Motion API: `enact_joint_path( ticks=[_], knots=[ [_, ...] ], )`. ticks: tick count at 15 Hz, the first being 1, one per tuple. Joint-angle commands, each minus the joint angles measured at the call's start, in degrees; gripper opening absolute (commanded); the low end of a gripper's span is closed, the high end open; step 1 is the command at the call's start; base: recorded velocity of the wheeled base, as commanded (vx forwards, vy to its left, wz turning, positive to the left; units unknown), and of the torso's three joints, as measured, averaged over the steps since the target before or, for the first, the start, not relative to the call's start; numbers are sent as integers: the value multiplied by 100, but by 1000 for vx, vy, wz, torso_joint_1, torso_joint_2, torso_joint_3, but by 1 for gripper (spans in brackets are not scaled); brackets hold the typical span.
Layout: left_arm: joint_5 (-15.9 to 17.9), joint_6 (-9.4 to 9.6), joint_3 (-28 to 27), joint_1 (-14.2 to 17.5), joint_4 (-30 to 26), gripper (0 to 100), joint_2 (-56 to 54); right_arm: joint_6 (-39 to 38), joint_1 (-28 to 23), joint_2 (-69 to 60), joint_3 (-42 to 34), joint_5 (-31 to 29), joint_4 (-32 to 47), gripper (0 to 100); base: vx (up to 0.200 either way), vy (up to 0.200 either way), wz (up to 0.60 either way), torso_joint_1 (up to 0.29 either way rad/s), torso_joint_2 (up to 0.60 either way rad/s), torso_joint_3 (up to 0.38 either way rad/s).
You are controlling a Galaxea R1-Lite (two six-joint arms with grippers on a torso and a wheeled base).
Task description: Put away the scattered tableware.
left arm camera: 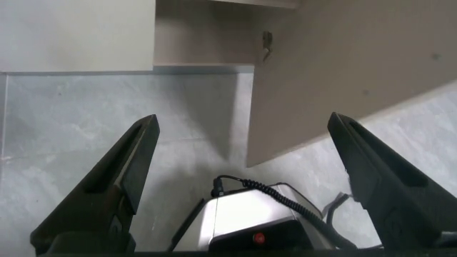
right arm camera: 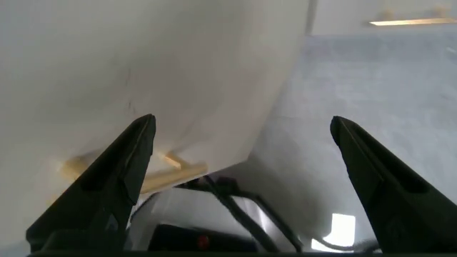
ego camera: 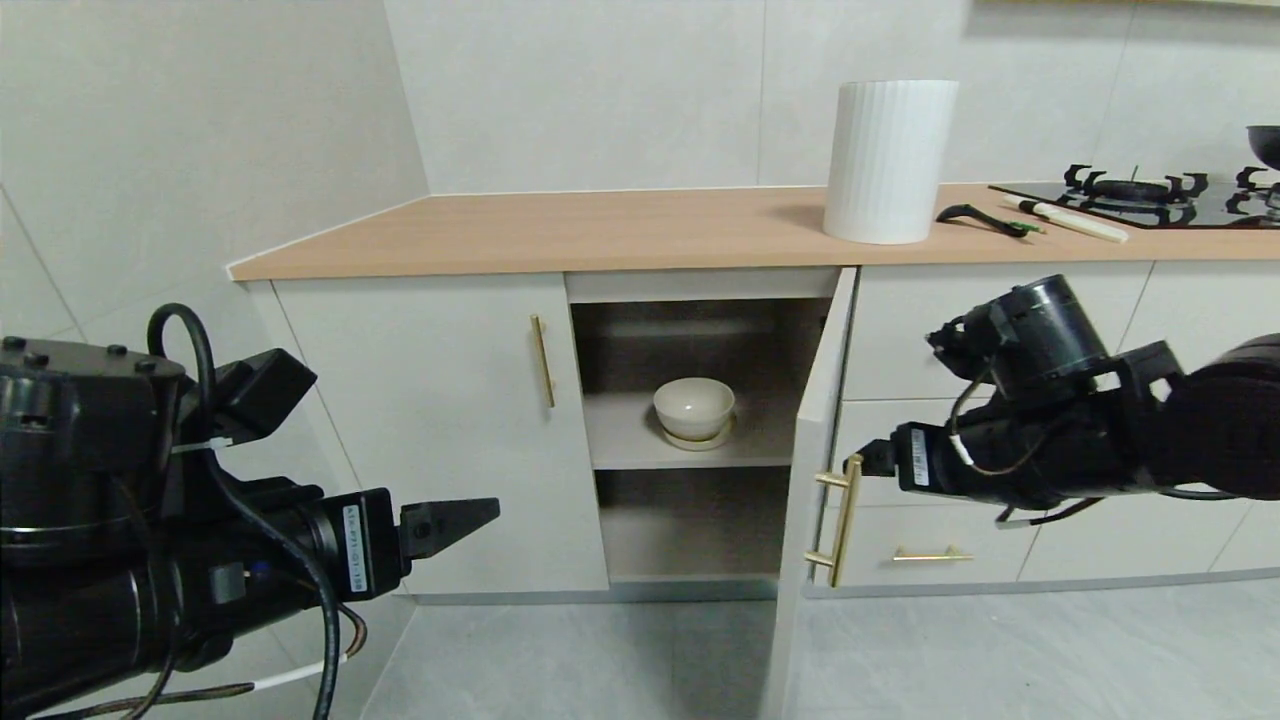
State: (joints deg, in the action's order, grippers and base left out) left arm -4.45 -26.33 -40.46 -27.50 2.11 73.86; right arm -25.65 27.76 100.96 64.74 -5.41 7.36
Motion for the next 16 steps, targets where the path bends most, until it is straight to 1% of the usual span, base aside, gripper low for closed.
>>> enact_joint_path(
  ticks=[1, 3, 4, 7, 12, 15, 16],
  knots=[
    [-3, -4, 3, -1, 9, 100, 14, -10, 221, 1163, 864, -4, -7, 100, 0, 0, 0, 0, 0, 0],
    [-3, -4, 3, -1, 9, 100, 84, -19, 221, 1593, 1172, 5, -77, 100, 0, 0, 0, 0, 0, 0],
    [-3, -4, -6, -1, 9, 100, 137, -19, 221, 1716, 1234, 5, -244, 100, 0, 0, 0, 0, 0, 0],
    [-12, -4, 12, -1, 114, 100, 304, -63, 212, 1866, 1198, 5, -710, 100, 0, 0, 0, 0, 0, 0],
    [-12, -4, 12, -1, 132, 100, 260, -133, 221, 2068, 1198, -21, -1053, 100, 0, 0, 0, 0, 0, 0],
    [-21, 5, 12, -1, 132, 100, 269, -309, 248, 2182, 1234, -12, -1158, 100, 200, 0, 0, -4, 6, 4],
    [-21, 5, 3, -1, 132, 100, 287, -423, 309, 2208, 1207, -4, -1316, 100, 200, 0, 0, 2, 2, -2]
  ],
)
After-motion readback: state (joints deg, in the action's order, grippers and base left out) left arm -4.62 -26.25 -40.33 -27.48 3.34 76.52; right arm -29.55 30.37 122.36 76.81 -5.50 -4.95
